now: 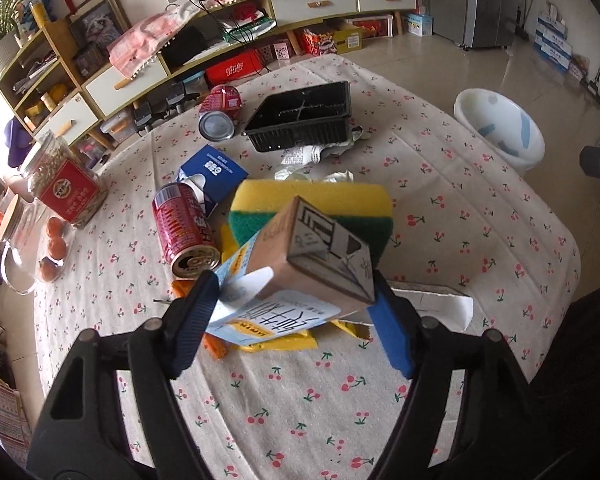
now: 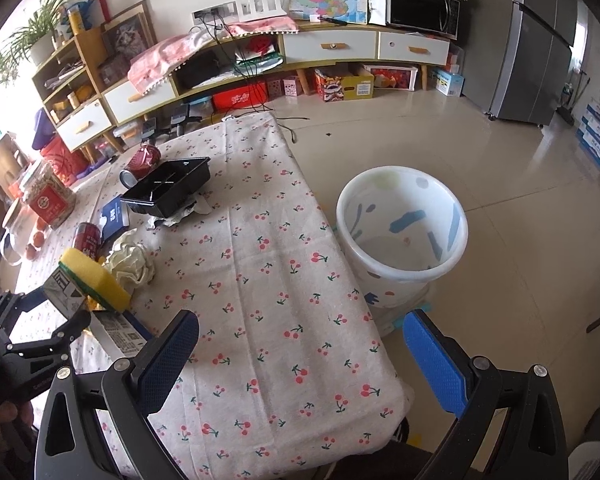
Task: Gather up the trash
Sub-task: 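Grasp the yellow-green sponge with the right tool while the left tool lifts the carton, then carry the sponge in the right tool and carton in the left tool to the white bin, then open the left tool over the bin while the right tool releases the sponge, then move the left tool to the red can and close on it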
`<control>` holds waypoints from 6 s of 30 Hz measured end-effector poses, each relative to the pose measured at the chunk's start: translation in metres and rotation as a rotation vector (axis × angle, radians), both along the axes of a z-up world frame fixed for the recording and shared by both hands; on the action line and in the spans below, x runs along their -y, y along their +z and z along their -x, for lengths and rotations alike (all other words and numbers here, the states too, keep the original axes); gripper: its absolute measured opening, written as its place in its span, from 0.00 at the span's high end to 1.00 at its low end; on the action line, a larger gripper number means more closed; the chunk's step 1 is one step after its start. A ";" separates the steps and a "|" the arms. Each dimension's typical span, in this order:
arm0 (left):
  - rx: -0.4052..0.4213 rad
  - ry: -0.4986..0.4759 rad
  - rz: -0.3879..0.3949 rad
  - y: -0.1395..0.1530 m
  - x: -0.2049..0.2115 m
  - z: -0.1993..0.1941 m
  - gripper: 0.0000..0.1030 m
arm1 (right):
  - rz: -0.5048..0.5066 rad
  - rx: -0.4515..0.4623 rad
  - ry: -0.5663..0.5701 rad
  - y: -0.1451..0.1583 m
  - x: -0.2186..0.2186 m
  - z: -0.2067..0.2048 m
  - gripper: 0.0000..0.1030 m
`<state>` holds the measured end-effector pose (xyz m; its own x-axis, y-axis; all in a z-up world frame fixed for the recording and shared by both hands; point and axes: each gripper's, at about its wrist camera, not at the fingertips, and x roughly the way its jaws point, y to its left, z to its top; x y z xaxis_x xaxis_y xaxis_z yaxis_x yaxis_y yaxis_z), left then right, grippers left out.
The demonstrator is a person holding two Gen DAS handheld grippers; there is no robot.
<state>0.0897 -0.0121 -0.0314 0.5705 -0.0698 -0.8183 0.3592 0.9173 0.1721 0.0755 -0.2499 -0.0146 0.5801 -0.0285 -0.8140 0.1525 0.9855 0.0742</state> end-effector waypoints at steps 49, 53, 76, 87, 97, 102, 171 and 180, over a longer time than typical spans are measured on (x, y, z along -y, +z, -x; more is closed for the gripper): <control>0.106 0.325 0.382 0.037 -0.123 0.009 0.44 | -0.135 0.009 0.589 0.003 -0.168 -0.093 0.70; 0.116 0.325 0.423 0.046 -0.118 0.006 0.44 | -0.160 0.052 0.534 0.017 -0.142 -0.092 0.70; 0.068 0.020 0.571 0.073 0.098 -0.068 0.44 | -0.223 0.073 -0.032 0.011 0.121 -0.071 0.70; -0.049 -0.086 0.644 0.023 0.212 -0.103 0.44 | -0.254 0.013 -0.200 -0.022 0.205 -0.045 0.70; -0.086 -0.107 0.585 0.000 0.248 -0.103 0.44 | -0.282 -0.005 -0.248 -0.033 0.227 -0.040 0.70; -0.055 -0.081 0.513 0.004 0.243 -0.096 0.20 | -0.281 -0.003 -0.247 -0.032 0.225 -0.040 0.70; -0.113 0.280 0.159 0.001 -0.082 -0.052 0.07 | -0.023 -0.028 0.024 0.004 0.039 -0.081 0.18; -0.220 0.315 0.214 -0.008 -0.115 -0.075 0.07 | 0.008 -0.075 0.131 -0.007 -0.029 -0.097 0.17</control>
